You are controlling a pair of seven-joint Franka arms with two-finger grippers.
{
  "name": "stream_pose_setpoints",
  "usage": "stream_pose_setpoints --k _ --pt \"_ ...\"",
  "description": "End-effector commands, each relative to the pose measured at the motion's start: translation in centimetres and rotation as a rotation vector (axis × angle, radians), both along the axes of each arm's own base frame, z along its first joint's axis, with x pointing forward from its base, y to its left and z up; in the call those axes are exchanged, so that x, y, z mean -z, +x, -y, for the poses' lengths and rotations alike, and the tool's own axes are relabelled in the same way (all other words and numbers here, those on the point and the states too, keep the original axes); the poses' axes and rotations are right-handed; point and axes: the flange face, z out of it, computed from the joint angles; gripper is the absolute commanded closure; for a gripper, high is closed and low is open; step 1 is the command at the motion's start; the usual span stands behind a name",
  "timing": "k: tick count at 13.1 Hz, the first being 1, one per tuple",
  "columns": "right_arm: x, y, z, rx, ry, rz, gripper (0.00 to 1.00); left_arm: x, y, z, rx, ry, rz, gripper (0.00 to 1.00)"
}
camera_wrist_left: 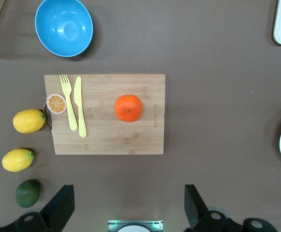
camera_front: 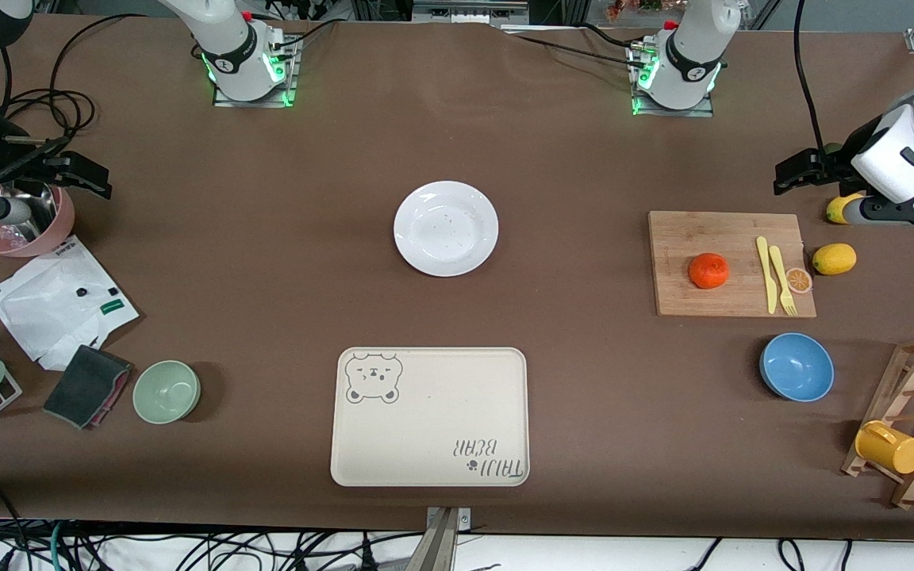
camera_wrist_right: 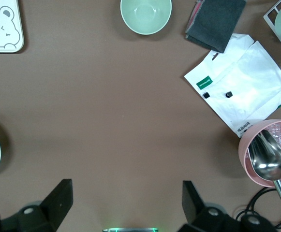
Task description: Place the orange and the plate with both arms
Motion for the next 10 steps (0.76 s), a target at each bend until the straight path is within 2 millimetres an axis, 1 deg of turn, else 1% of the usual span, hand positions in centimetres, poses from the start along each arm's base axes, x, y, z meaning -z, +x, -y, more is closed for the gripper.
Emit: stream_pose_setpoints --k 1,10 --pt "-0.3 -0.27 -0.08 0.009 0.016 0.002 0.0 -0.5 0.25 -0.29 0.02 0.011 -0.006 0.0" --pt "-0.3 -0.27 0.02 0.008 0.014 0.002 0.0 -0.44 0.14 -0.36 0.02 0.01 -0.015 0.0"
